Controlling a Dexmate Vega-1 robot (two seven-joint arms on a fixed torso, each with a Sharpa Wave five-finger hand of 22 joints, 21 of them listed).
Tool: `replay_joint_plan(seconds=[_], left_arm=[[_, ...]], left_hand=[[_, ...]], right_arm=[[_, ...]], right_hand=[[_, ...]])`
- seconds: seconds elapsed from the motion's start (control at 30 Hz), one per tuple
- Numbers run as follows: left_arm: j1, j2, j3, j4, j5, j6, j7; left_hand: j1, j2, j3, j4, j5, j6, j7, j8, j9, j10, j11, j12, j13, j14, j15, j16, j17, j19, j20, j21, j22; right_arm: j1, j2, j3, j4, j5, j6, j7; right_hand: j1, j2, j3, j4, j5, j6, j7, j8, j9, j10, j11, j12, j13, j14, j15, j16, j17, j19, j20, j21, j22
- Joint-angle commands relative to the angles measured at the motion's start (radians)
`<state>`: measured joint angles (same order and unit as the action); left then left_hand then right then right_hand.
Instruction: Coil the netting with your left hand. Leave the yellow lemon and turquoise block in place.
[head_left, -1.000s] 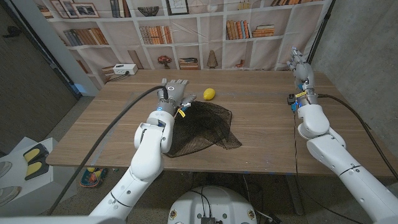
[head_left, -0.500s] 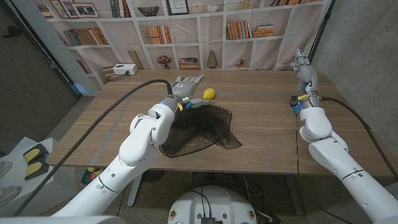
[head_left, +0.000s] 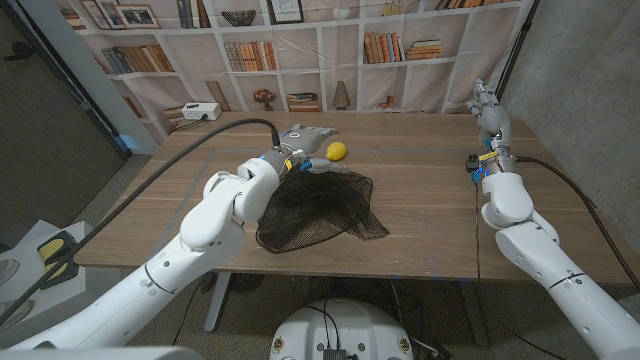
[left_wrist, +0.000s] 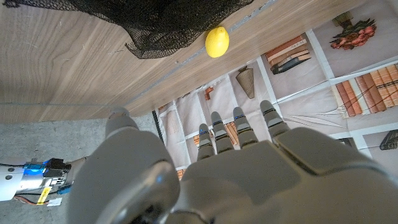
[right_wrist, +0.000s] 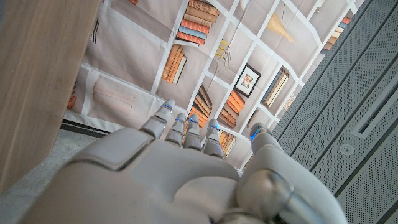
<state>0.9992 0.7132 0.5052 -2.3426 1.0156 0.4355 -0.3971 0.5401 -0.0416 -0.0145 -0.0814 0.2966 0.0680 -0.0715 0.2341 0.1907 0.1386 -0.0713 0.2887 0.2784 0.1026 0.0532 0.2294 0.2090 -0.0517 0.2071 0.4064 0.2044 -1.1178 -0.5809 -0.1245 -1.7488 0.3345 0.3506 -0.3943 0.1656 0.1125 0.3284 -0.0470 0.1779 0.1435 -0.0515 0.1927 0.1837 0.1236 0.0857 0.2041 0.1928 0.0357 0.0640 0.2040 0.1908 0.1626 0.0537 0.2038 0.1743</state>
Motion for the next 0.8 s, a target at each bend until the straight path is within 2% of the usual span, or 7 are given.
replay_joint_plan(seconds=[0.03,0.17,0.3,0.37,0.5,0.6,0.8], left_arm=[[-0.027,0.044,0.037,-0.004,-0.011,0.029,0.039],[0.004,0.041,0.02,0.001,-0.031,0.029,0.131],[0.066,0.015,-0.032,0.017,-0.106,0.019,0.303],[0.099,-0.003,-0.066,0.033,-0.166,-0.007,0.409],[0.144,-0.048,-0.116,0.068,-0.271,-0.051,0.584],[0.163,-0.07,-0.157,0.088,-0.375,-0.085,0.648],[0.179,-0.078,-0.244,0.136,-0.621,-0.198,0.683]], left_hand=[[0.014,0.002,0.0,-0.01,0.013,-0.001,-0.002,0.005,0.002,0.004,-0.003,0.003,-0.001,0.008,-0.005,0.007,0.003,0.007,0.005,0.007,0.003],[0.02,0.019,-0.004,-0.004,0.026,-0.056,-0.008,-0.025,0.001,-0.053,0.028,-0.025,-0.008,-0.02,-0.007,-0.007,0.003,0.019,0.006,0.007,0.003],[-0.029,0.091,-0.005,0.044,0.018,-0.144,-0.035,-0.054,-0.001,-0.141,0.062,-0.065,-0.021,-0.085,0.007,-0.029,0.004,0.005,0.003,-0.006,0.003],[-0.051,0.121,-0.003,0.064,0.009,-0.171,-0.044,-0.056,-0.002,-0.162,0.066,-0.072,-0.026,-0.098,0.014,-0.031,0.004,-0.006,0.006,-0.013,0.003],[-0.085,0.153,-0.004,0.09,-0.012,-0.17,-0.081,-0.048,-0.005,-0.178,0.065,-0.076,-0.035,-0.103,0.017,-0.03,0.001,-0.005,0.005,-0.017,0.002],[-0.103,0.161,-0.007,0.101,-0.022,-0.162,-0.097,-0.045,-0.006,-0.179,0.054,-0.077,-0.041,-0.095,0.017,-0.027,-0.001,0.001,0.006,-0.017,0.002],[-0.162,0.173,-0.024,0.139,-0.044,-0.101,-0.126,-0.033,-0.011,-0.149,0.039,-0.069,-0.058,-0.085,0.019,-0.027,-0.008,0.008,0.006,-0.022,-0.001]], right_arm=[[0.003,-0.001,0.0,0.002,-0.003,-0.005,0.002],[0.007,0.0,-0.004,0.004,-0.001,-0.009,0.006],[0.01,-0.002,-0.007,0.006,0.002,-0.014,0.011],[0.011,-0.004,-0.009,0.007,0.004,-0.018,0.014],[0.014,-0.01,-0.015,0.01,0.011,-0.025,0.026],[0.017,-0.016,-0.021,0.013,0.016,-0.027,0.04],[0.023,-0.038,-0.031,0.016,0.034,-0.035,0.08]], right_hand=[[-0.005,0.002,0.003,0.008,0.004,0.009,0.0,0.0,0.002,0.01,0.0,-0.001,0.003,0.002,0.0,-0.003,0.002,0.011,0.0,0.0,0.003],[-0.005,0.001,0.003,0.008,0.004,0.01,0.002,0.0,0.002,0.01,-0.001,-0.001,0.003,0.002,0.001,-0.004,0.002,0.011,0.001,0.0,0.003],[-0.005,0.001,0.004,0.008,0.004,0.01,0.001,0.0,0.002,0.01,0.0,-0.001,0.003,0.001,0.001,-0.004,0.002,0.011,0.001,0.0,0.003],[-0.006,0.0,0.003,0.008,0.004,0.01,0.001,0.0,0.002,0.011,0.001,-0.001,0.003,0.001,0.001,-0.004,0.002,0.011,0.001,0.0,0.003],[-0.006,-0.004,0.002,0.007,0.003,0.009,0.002,0.0,0.002,0.011,0.002,-0.001,0.003,0.001,0.004,-0.005,0.002,0.012,0.003,0.0,0.003],[-0.01,-0.01,-0.002,0.007,0.003,0.007,-0.001,-0.001,0.002,0.008,0.002,-0.003,0.003,-0.001,0.008,-0.005,0.002,0.012,0.006,0.0,0.003],[-0.028,-0.029,-0.016,0.013,0.002,0.003,-0.006,-0.003,0.002,0.005,0.0,-0.004,0.003,0.002,0.01,-0.003,0.004,0.011,0.014,-0.001,0.003]])
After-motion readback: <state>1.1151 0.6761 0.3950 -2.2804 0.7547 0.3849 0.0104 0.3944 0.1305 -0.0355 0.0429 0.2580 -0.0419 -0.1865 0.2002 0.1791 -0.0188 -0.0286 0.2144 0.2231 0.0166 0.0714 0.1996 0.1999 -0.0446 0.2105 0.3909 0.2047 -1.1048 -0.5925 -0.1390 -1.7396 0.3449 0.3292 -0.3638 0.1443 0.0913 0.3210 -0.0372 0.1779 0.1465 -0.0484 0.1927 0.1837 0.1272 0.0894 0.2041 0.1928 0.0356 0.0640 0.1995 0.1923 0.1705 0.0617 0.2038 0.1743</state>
